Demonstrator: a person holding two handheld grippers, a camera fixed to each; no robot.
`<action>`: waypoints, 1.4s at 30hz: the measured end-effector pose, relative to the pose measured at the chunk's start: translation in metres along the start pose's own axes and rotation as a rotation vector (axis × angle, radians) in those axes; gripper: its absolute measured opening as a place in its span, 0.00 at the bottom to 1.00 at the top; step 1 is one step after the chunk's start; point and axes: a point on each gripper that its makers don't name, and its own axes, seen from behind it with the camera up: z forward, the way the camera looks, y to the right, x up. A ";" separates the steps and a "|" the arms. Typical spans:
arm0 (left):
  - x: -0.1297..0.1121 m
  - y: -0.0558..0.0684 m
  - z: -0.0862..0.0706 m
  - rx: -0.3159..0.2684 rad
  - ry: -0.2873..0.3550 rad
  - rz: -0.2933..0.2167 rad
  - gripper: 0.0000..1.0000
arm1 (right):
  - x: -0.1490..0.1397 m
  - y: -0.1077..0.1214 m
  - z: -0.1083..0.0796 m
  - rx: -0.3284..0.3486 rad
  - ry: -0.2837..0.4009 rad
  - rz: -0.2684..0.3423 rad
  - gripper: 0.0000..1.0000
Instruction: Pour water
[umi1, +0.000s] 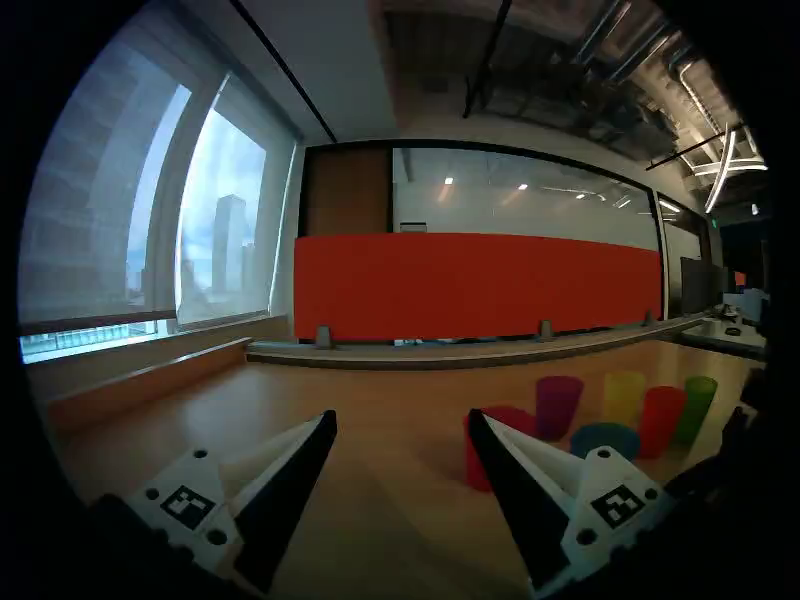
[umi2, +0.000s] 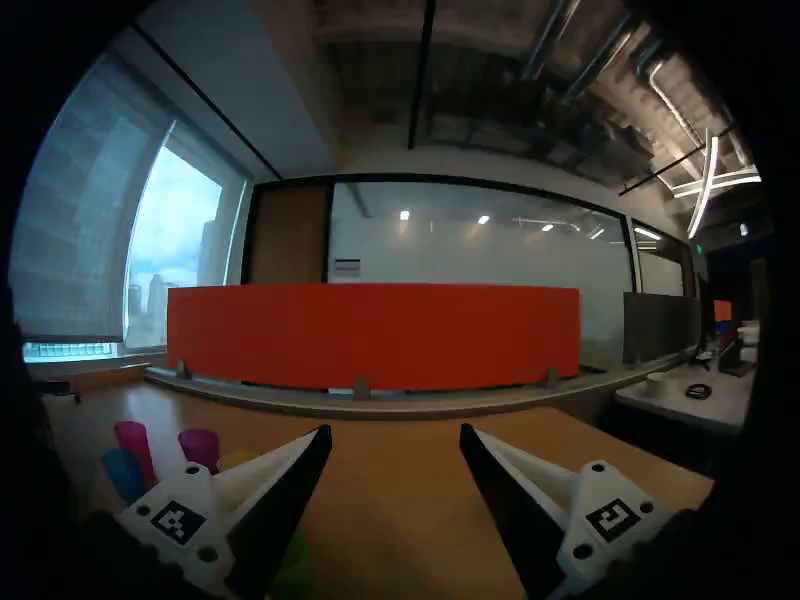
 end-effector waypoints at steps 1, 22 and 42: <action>0.000 0.000 0.000 0.000 0.000 0.000 0.98 | -0.003 0.000 0.001 0.001 0.000 0.001 0.99; 0.000 -0.001 0.001 0.000 0.000 0.000 0.98 | -0.055 0.003 -0.005 -0.001 -0.048 0.036 0.99; 0.000 -0.001 0.000 0.000 0.000 0.000 0.98 | -0.060 0.002 -0.007 0.001 -0.064 0.010 0.99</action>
